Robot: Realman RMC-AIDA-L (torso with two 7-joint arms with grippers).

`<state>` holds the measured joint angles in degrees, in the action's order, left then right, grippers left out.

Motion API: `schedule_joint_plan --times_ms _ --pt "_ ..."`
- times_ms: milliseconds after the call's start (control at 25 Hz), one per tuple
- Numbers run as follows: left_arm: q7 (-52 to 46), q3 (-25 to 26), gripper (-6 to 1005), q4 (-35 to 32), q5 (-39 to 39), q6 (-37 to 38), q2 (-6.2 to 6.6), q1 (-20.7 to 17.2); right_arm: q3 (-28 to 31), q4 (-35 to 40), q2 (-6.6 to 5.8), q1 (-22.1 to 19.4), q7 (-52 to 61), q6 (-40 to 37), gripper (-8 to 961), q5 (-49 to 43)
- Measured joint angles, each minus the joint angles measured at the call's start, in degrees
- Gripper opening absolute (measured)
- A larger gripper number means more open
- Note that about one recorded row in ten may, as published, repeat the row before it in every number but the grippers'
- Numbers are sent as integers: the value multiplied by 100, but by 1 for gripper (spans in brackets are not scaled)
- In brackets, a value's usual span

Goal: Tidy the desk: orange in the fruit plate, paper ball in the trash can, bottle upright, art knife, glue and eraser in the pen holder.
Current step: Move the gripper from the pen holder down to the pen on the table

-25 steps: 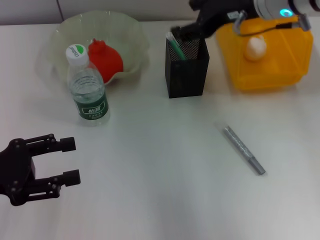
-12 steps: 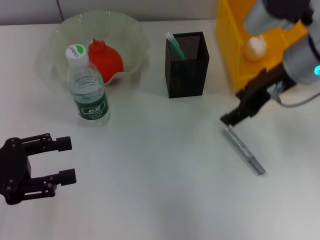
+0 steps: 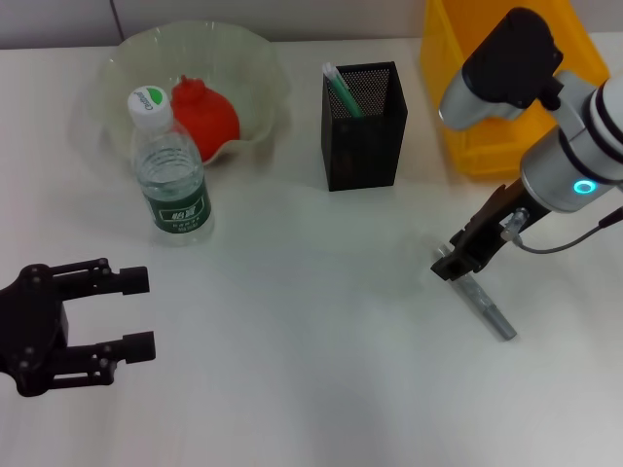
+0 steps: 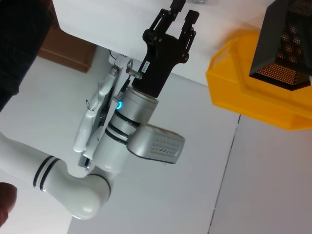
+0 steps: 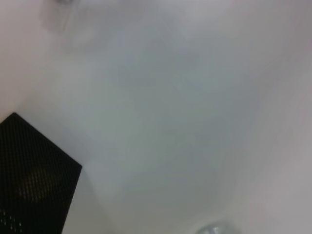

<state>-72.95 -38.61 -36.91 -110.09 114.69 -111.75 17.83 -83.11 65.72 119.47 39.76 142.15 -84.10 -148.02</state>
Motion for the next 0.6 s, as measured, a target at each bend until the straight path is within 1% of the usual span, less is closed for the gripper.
schedule_joint_plan --times_ms 200,400,520,600 --pt "1 -68 738 -17 -4 -4 -1 60 -36 -219 7 42 10 132 604 -3" --pt "1 -93 739 -18 -4 -18 1 89 -39 -356 4 66 19 185 443 -6" --pt "2 -94 739 -18 -4 -21 3 104 -39 -450 0 81 18 211 303 -11" --pt "3 -94 739 -18 -4 -22 4 105 -39 -461 -3 82 18 213 303 -14"
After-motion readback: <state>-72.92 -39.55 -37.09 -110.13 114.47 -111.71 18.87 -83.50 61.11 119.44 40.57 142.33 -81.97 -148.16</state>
